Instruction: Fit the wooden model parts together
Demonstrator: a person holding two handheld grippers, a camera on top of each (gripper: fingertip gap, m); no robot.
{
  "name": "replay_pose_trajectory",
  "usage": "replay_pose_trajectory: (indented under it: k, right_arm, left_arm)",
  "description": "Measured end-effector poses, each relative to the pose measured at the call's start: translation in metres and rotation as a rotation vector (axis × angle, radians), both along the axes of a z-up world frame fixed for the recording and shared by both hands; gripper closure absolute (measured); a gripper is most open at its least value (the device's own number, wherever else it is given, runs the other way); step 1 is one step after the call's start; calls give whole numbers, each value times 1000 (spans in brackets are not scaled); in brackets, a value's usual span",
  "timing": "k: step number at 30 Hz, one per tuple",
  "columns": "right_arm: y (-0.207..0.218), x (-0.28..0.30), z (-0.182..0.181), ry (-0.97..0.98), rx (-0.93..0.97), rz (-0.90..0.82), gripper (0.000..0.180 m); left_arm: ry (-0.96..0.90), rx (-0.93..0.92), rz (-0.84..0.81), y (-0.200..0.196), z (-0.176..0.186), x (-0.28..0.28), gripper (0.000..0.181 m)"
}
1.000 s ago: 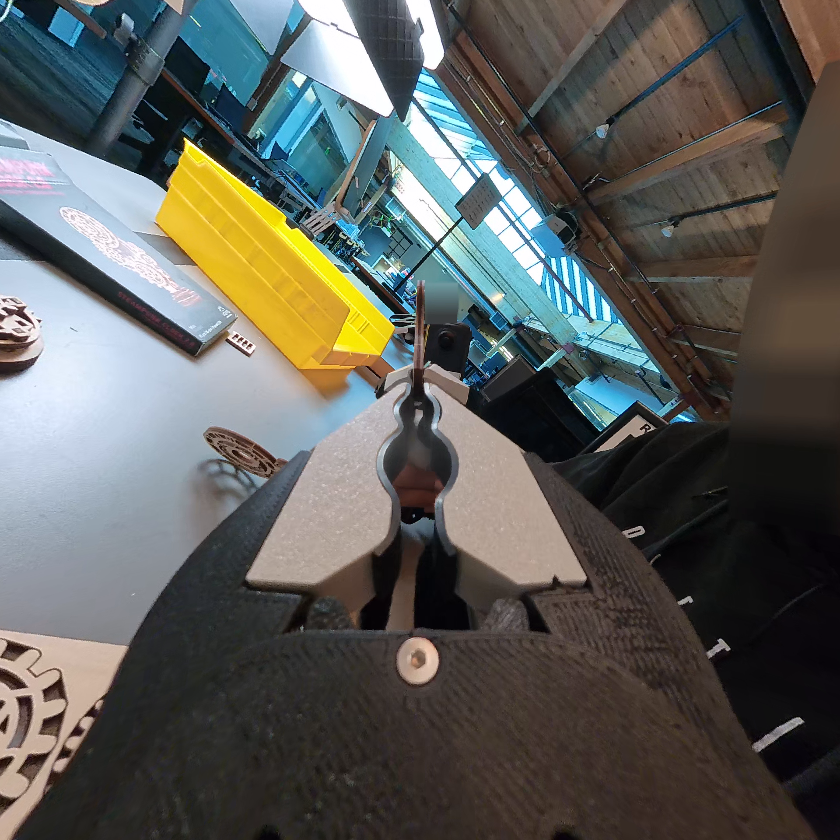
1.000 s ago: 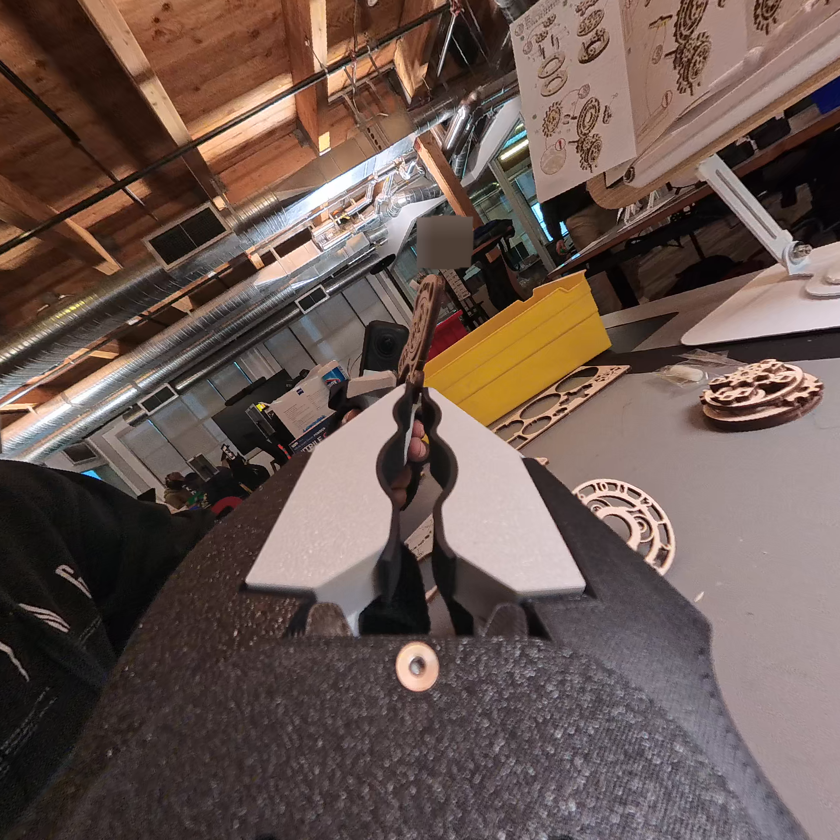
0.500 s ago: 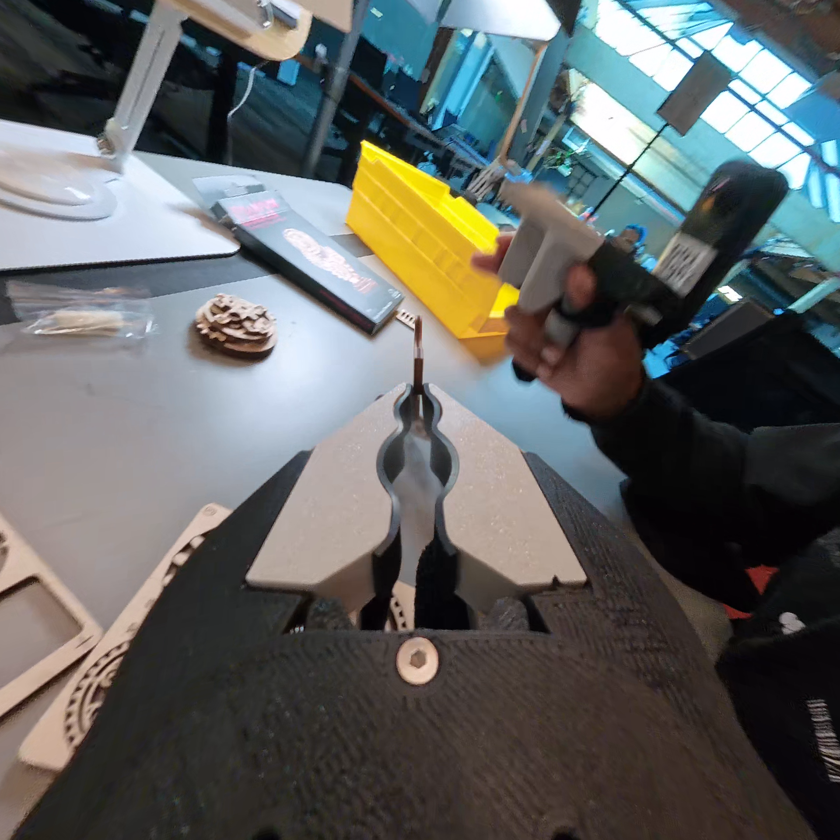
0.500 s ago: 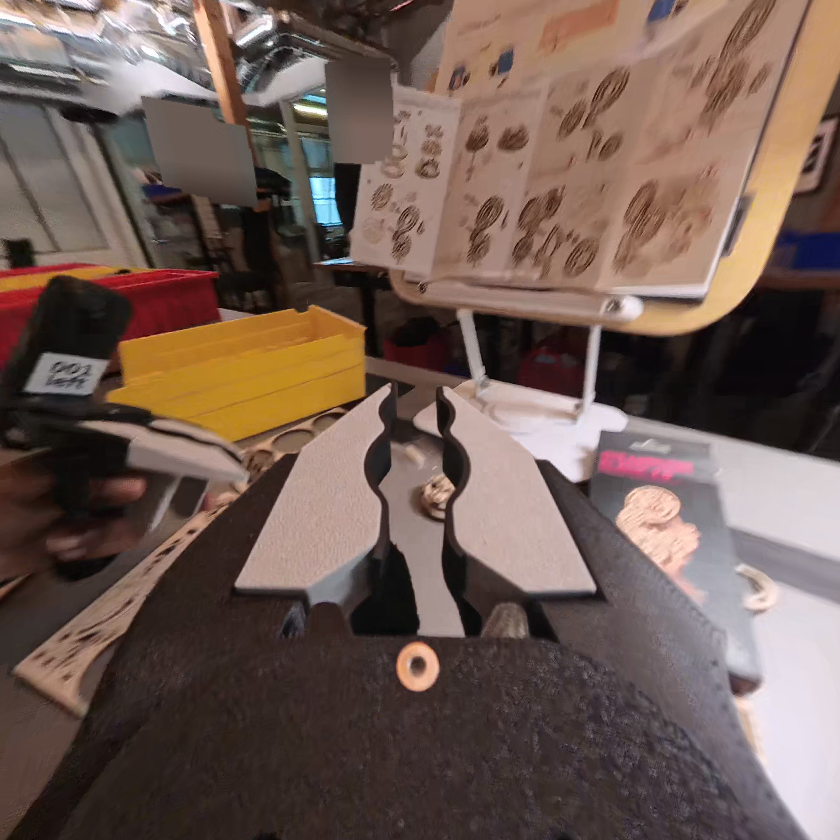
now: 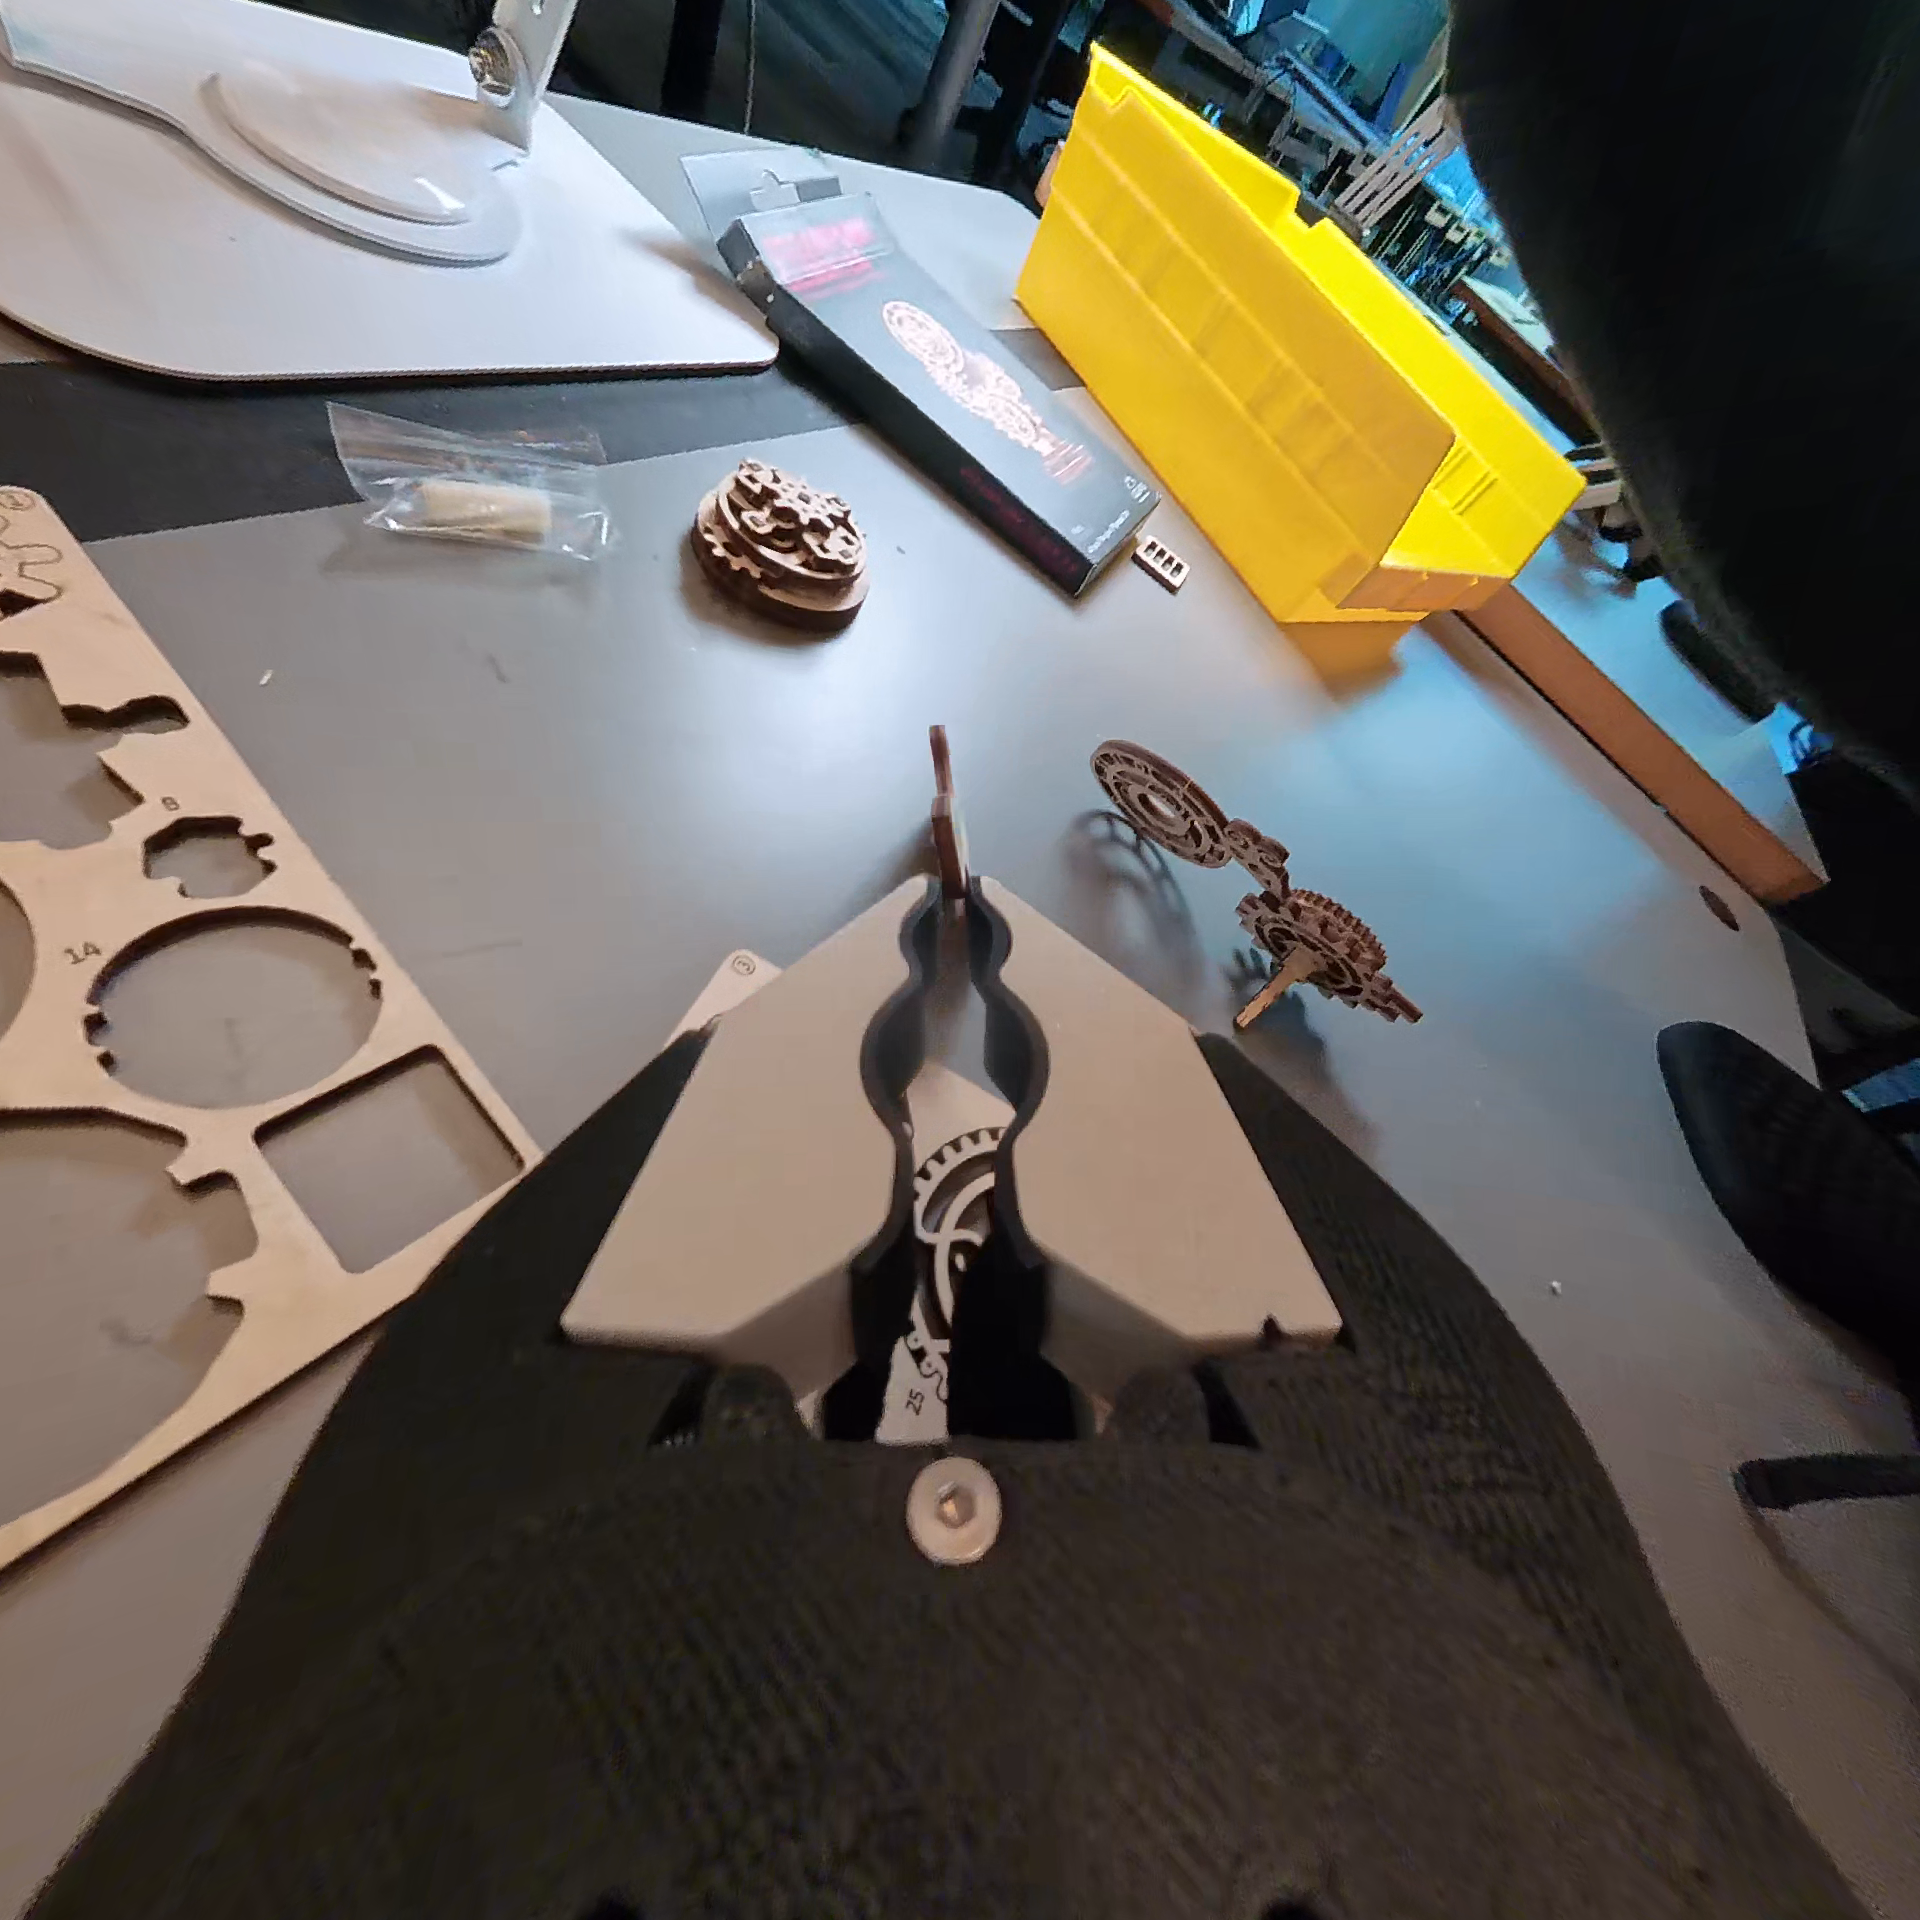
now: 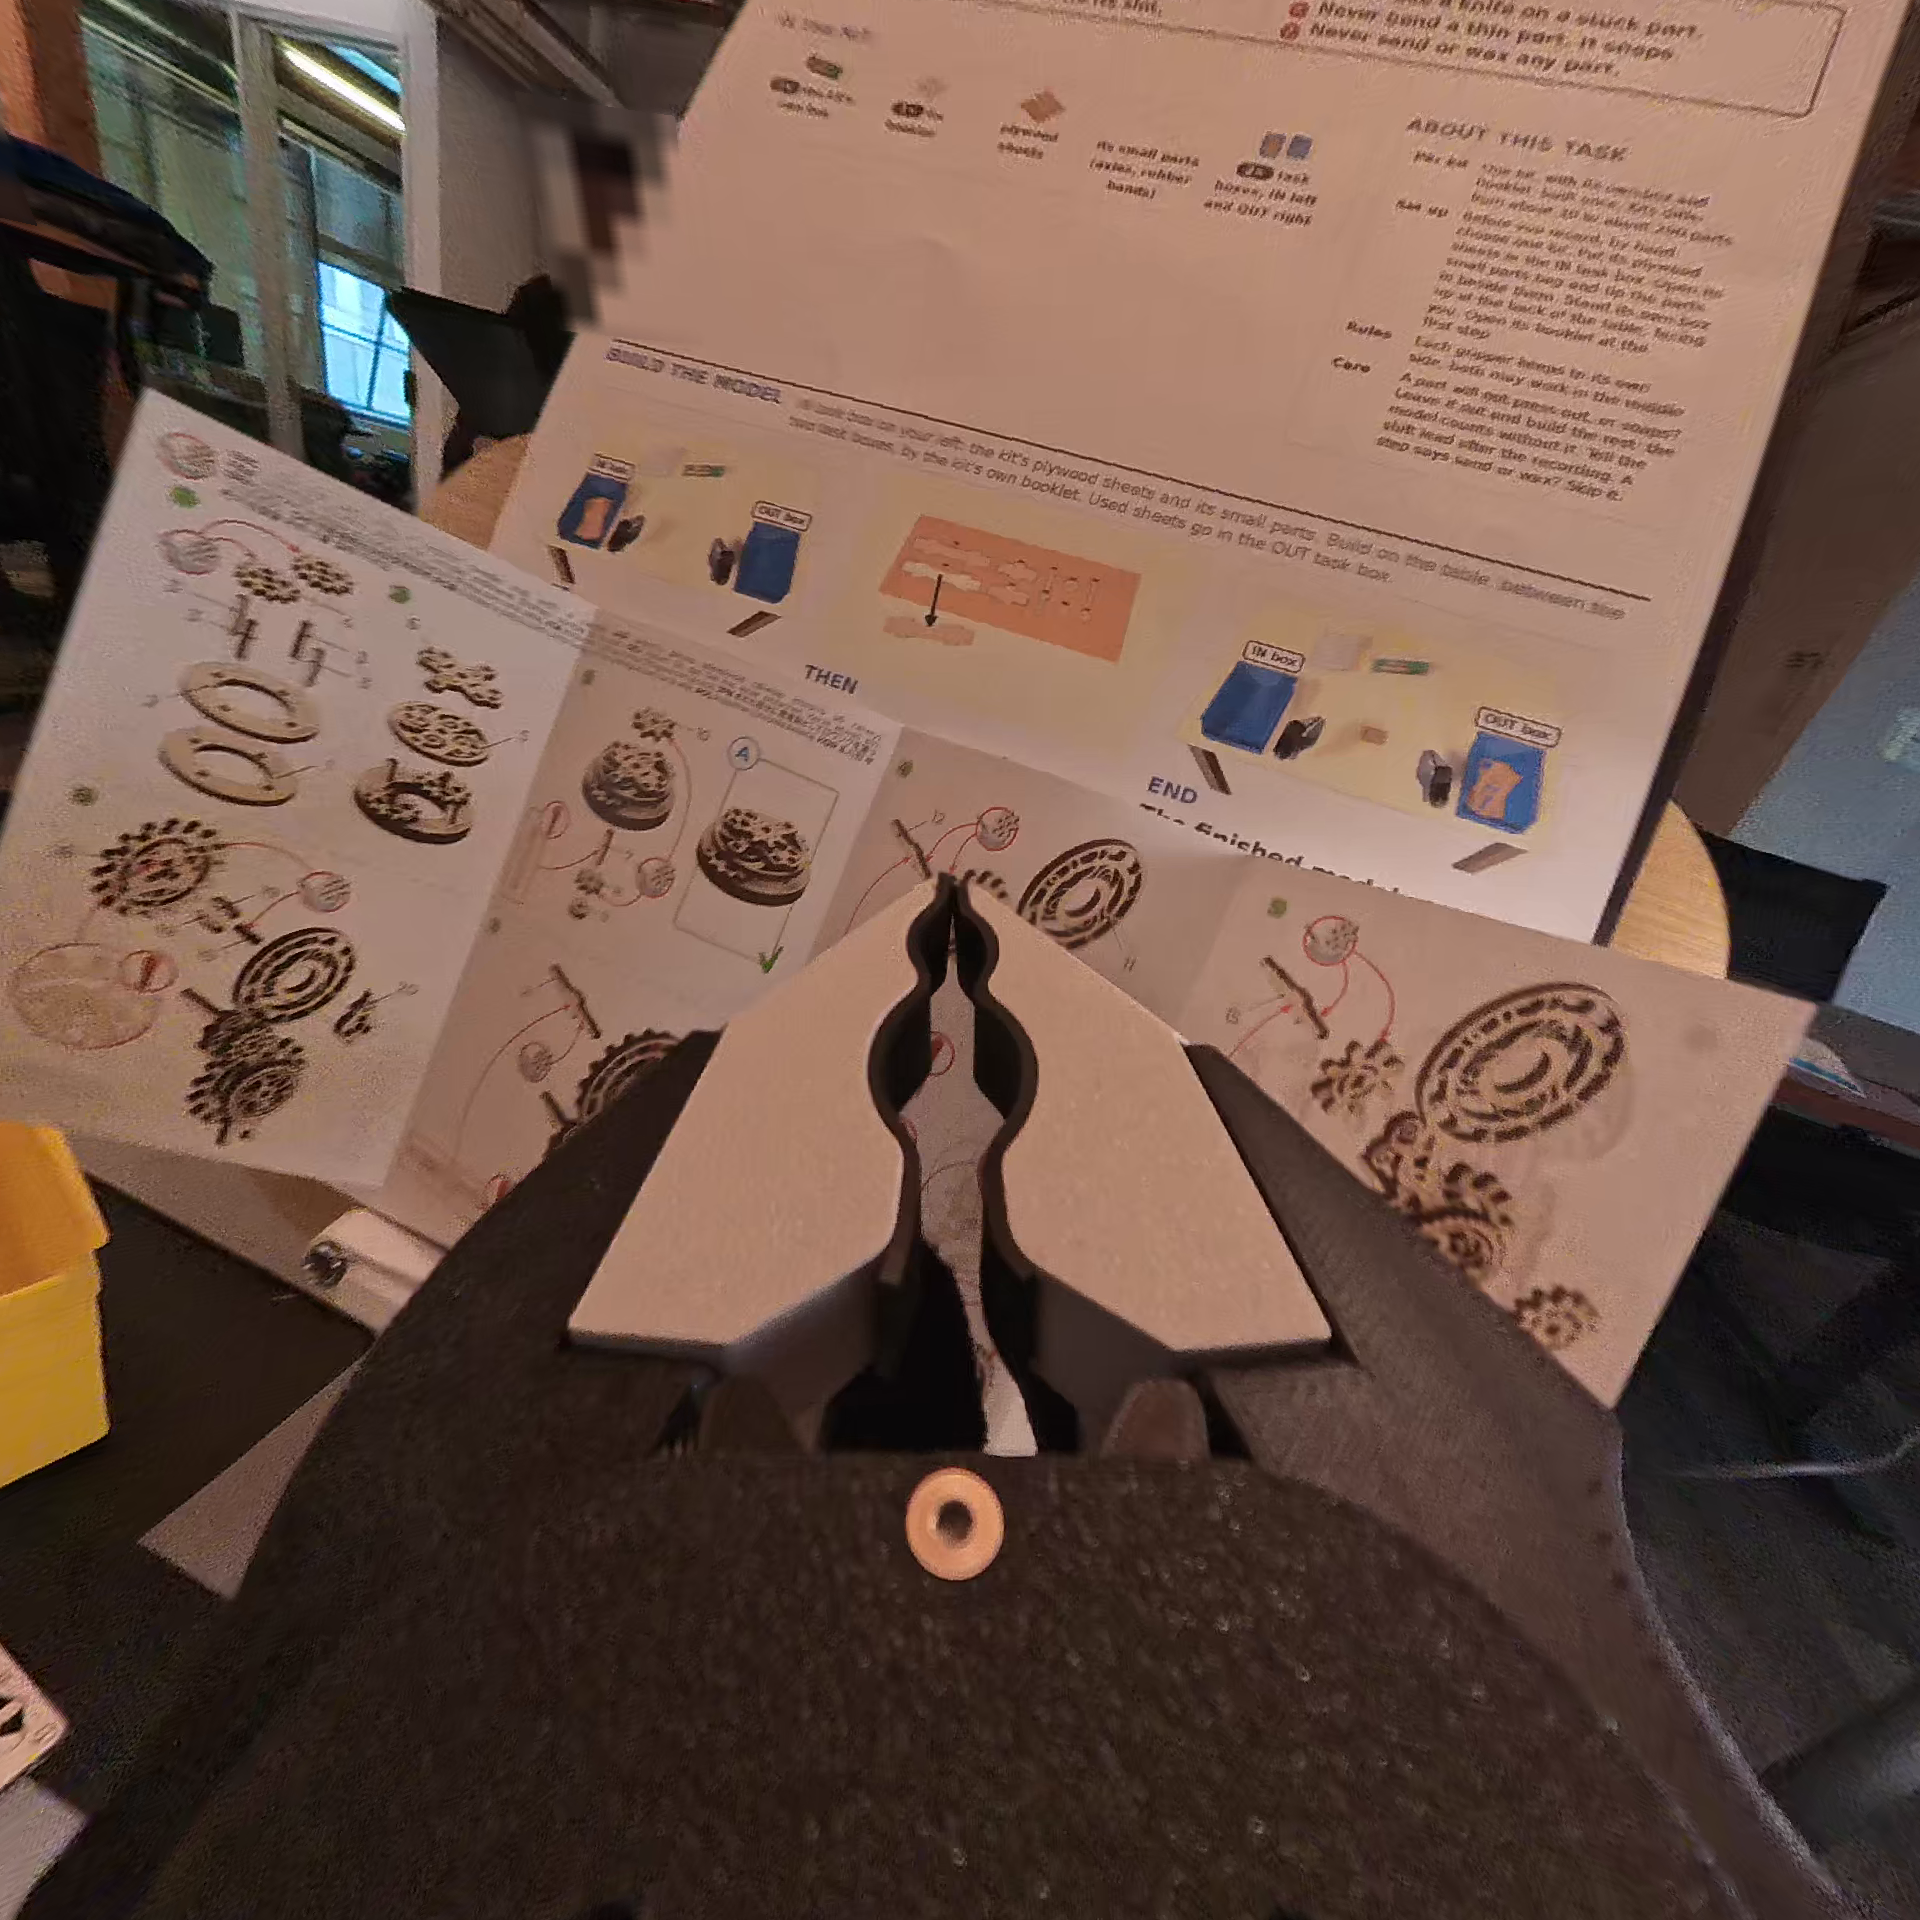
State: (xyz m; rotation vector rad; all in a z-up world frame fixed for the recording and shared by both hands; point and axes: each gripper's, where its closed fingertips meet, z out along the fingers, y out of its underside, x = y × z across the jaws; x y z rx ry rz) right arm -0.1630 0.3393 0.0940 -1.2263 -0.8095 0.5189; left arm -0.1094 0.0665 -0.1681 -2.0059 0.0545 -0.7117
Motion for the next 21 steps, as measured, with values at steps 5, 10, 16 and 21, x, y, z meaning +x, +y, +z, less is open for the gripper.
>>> replay_pose_trajectory:
  k: [5, 10, 16, 21]
  right_arm:
    - [20, -13, 2, -42, 27, -7, 180]
    - [27, -17, 0, -64, 18, -3, 180]
    - [28, -18, -4, -77, 20, -4, 180]
    - [27, -19, -3, -77, 26, 5, 180]
  left_arm:
    - [35, -13, -12, 0, -6, 2, 179]
    - [54, -14, -8, 0, -7, 0, 175]
    - [70, -11, -3, 1, -8, -1, 165]
    - [82, -3, 8, 1, -6, -3, 161]
